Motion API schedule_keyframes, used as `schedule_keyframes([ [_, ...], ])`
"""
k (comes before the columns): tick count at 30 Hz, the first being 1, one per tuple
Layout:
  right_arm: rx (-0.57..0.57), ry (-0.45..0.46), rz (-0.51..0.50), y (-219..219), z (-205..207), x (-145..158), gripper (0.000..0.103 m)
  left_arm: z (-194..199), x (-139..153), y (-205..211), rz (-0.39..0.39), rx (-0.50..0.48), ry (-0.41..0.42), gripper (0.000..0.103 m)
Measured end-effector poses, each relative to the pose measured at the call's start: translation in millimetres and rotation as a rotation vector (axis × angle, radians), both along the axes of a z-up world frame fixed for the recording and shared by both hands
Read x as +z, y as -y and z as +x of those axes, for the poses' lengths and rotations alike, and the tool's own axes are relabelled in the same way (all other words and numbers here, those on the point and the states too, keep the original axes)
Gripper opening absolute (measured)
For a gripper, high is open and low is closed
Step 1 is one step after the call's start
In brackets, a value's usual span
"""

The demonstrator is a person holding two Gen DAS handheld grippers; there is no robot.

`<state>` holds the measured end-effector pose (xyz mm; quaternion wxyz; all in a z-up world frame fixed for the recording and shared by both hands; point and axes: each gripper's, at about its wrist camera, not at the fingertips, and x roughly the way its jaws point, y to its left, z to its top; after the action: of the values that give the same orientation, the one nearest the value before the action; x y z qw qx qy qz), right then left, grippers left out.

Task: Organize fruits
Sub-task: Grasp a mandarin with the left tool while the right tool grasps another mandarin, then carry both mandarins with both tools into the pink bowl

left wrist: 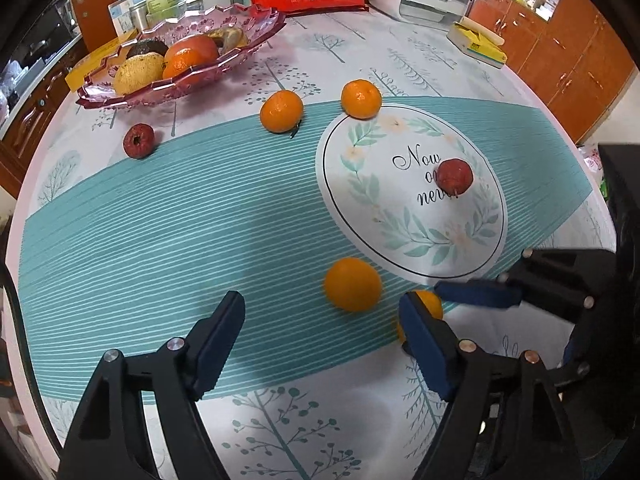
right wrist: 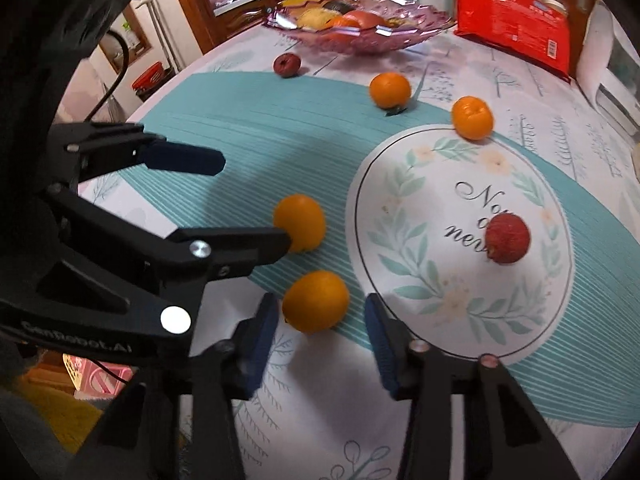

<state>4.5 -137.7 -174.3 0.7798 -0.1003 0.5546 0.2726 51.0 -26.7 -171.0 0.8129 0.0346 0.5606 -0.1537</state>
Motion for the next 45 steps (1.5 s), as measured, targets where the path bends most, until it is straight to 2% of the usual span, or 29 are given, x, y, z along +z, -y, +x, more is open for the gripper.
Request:
schedule_keyframes([
  [1,0.003,-0.006,0.012,0,-1,-1,0.035,1,-1,0,-0.003,0.006,-0.004,0.078],
  [6,-0.018,0.011,0.002,6,0,0,0.035,5,-9,2,-0.029,0.024,-0.025,0.077],
  [12,-0.115,-0.006,0.016,31,10,2,0.035,9,-19,12,-0.048,0.028,-0.053,0.065],
  [15,-0.144,-0.009,0.018,39,12,2,0.035,11,-23,16,-0.051,0.033,-0.060,0.055],
  [17,-0.156,-0.010,0.021,43,13,3,0.035,11,-26,19,-0.054,0.035,-0.071,0.043],
  [18,-0.159,-0.010,0.022,45,12,3,0.035,11,-27,20,-0.048,0.040,-0.067,0.042],
  [19,-0.161,-0.009,0.024,46,12,3,0.035,11,-27,21,-0.048,0.041,-0.063,0.035],
  [30,-0.159,0.015,0.044,46,11,15,0.035,7,-24,22,-0.080,0.063,-0.079,0.033],
  [37,-0.139,0.060,0.081,38,19,43,0.034,9,12,12,-0.077,0.085,-0.029,0.033],
  [45,-0.122,0.136,0.156,22,45,100,0.034,26,84,-21,-0.043,0.127,0.091,0.033],
])
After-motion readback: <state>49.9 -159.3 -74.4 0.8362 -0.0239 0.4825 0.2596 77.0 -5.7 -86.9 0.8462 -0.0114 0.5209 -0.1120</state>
